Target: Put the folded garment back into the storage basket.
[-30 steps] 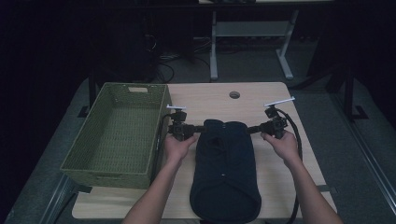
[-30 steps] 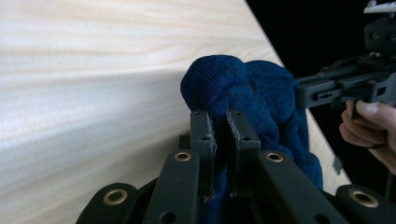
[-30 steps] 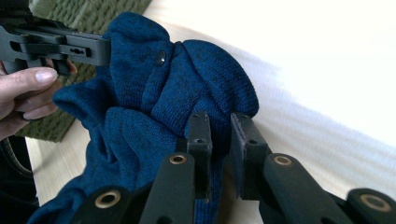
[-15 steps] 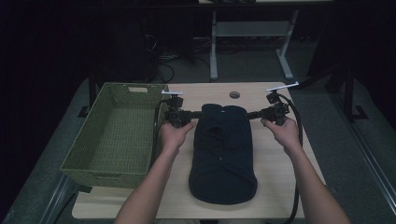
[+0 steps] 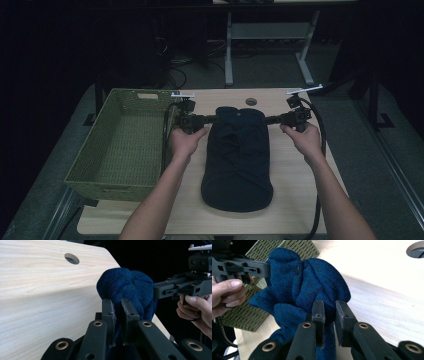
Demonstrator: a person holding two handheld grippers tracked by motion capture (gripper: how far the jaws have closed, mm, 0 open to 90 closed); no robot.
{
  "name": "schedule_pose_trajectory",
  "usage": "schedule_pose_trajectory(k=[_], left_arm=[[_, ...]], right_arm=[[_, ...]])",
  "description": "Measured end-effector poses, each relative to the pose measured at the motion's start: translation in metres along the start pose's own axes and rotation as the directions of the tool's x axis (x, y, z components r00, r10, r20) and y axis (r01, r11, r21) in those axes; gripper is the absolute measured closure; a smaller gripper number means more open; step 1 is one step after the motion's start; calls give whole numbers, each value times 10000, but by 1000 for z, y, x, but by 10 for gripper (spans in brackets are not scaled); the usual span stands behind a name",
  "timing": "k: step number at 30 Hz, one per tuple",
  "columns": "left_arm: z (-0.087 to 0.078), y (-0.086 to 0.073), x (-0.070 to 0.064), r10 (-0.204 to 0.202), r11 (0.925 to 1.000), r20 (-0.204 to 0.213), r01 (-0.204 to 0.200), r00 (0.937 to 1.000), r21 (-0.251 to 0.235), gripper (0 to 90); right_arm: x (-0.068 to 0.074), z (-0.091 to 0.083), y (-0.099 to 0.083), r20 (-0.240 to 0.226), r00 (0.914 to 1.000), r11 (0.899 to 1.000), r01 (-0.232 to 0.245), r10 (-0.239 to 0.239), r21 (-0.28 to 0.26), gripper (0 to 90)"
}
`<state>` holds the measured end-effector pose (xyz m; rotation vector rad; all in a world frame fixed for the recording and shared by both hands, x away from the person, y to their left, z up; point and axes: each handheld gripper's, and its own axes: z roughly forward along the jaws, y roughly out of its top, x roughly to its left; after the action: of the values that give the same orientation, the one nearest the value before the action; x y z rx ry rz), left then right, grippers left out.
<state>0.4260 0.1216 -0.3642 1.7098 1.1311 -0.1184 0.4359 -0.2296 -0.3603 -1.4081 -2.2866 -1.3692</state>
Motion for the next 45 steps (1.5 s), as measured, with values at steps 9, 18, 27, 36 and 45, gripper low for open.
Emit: schedule_pose_trajectory(k=[9, 18, 27, 36, 45], left_arm=[[0, -16, -1, 41, 10000, -4, -41, 10000, -1, 830], [-4, -30, -5, 296, 9996, 32, -296, 9996, -46, 830], [-13, -52, -12, 805, 9967, -5, -805, 9968, -112, 829], [-18, -78, -16, 1043, 9945, 97, -1042, 9945, -89, 829], [-27, -108, -16, 1092, 9937, 390, -1100, 9933, 205, 829]], right_arm=[[3, 4, -13, -142, 9995, 9996, 268, -269, -47, 771], [9, 1, -23, -275, 9986, 9990, 442, -444, -92, 757], [20, -2, -42, -361, 9958, 9964, 843, -845, -80, 757], [28, -3, -67, -469, 9913, 9924, 1227, -1230, -83, 757], [37, -5, -98, -988, 9862, 9912, 1326, -1325, -60, 771]])
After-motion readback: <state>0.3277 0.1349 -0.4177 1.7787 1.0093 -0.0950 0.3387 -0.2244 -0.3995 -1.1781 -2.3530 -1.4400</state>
